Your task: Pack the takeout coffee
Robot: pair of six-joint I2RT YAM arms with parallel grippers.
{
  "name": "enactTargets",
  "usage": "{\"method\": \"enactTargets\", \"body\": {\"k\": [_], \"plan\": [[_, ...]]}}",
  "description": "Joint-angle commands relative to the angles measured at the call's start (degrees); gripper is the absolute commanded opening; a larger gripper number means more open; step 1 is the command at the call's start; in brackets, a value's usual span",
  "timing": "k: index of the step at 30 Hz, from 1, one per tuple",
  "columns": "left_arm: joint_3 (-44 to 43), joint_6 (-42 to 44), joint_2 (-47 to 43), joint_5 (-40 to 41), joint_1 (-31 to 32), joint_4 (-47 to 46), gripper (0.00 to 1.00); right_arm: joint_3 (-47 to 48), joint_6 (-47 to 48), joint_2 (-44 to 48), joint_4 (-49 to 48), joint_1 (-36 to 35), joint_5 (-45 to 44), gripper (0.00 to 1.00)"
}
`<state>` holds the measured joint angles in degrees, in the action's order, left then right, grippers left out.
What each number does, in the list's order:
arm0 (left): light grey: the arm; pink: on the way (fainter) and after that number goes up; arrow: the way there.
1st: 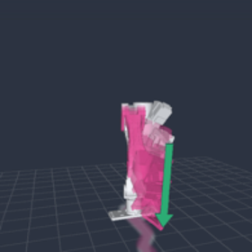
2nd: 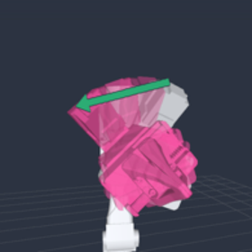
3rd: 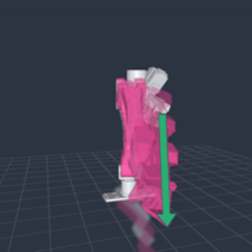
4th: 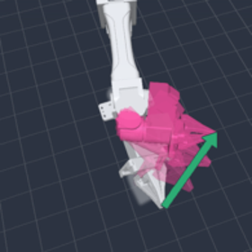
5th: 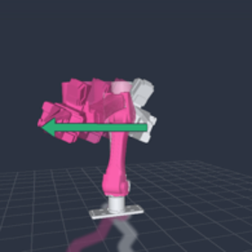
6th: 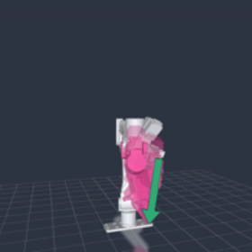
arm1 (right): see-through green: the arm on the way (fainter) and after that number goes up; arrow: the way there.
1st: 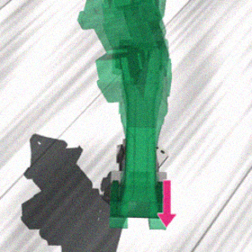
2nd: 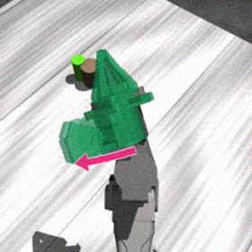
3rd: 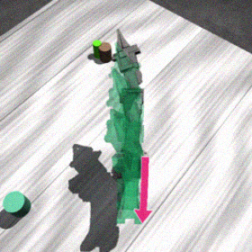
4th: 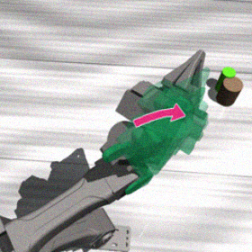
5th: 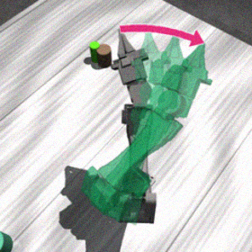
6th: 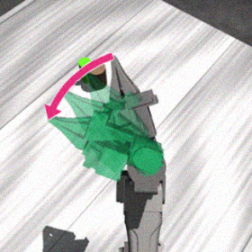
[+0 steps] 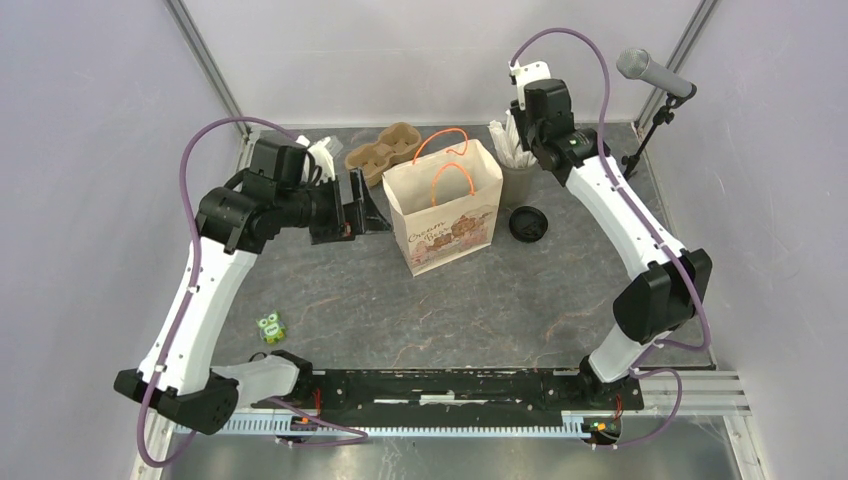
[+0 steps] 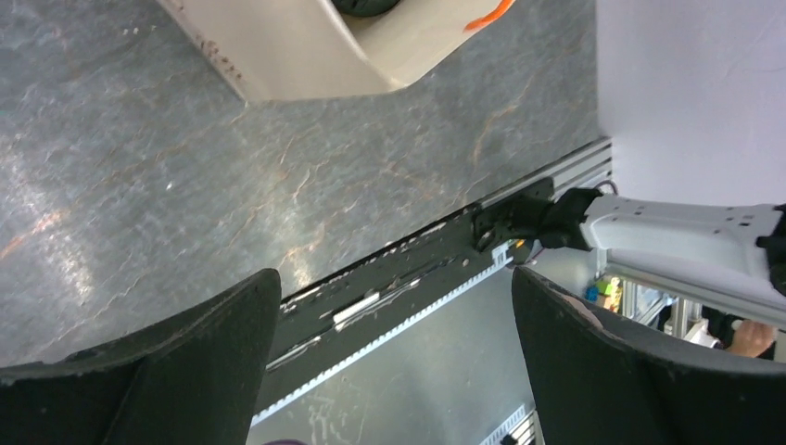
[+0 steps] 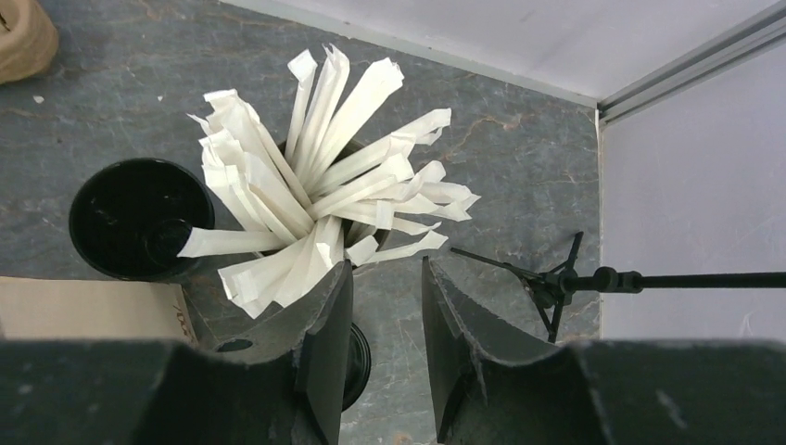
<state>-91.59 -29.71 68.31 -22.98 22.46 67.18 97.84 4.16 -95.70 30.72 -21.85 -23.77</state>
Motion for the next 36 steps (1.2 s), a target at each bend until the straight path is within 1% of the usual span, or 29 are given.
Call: {"method": "enactTargets", "body": {"k": [1, 6, 10, 16, 23, 28, 35, 36], "plan": [[1.3, 4.8, -2.0, 2.6, -0.3, 3.1, 1.00, -0.8, 1.3, 1.1, -1.4, 1.4, 1.3, 0.38], [2.5, 5.7, -3.2, 2.7, -0.4, 3.2, 1.00, -1.1, 1.1, -0.6, -1.2, 2.4, 5.6, 0.39], [3.3, 5.2, -2.7, 1.3, -0.4, 2.3, 1.00, -0.9, 0.3, -1.2, -1.8, 2.4, 4.6, 0.39], [3.1, 5.4, -1.8, 0.6, -0.4, 1.6, 1.00, -0.7, -0.9, -2.6, -2.1, 2.3, 7.5, 0.43], [2.4, 6.2, -0.2, 0.1, -0.4, 1.5, 1.00, -2.3, -1.8, -3.4, -3.2, 2.3, 7.1, 0.36], [2.4, 6.6, 0.2, -0.2, -0.4, 1.5, 1.00, -3.1, -2.1, -3.9, -4.7, 2.3, 5.8, 0.35], [2.1, 6.8, 0.5, -0.1, -0.5, 1.5, 1.00, -3.0, -2.1, -4.3, -5.1, 2.3, 4.6, 0.25], [2.2, 6.8, 0.4, 0.0, -0.4, 1.5, 1.00, -3.0, -2.0, -4.1, -5.1, 2.3, 4.4, 0.25]]}}
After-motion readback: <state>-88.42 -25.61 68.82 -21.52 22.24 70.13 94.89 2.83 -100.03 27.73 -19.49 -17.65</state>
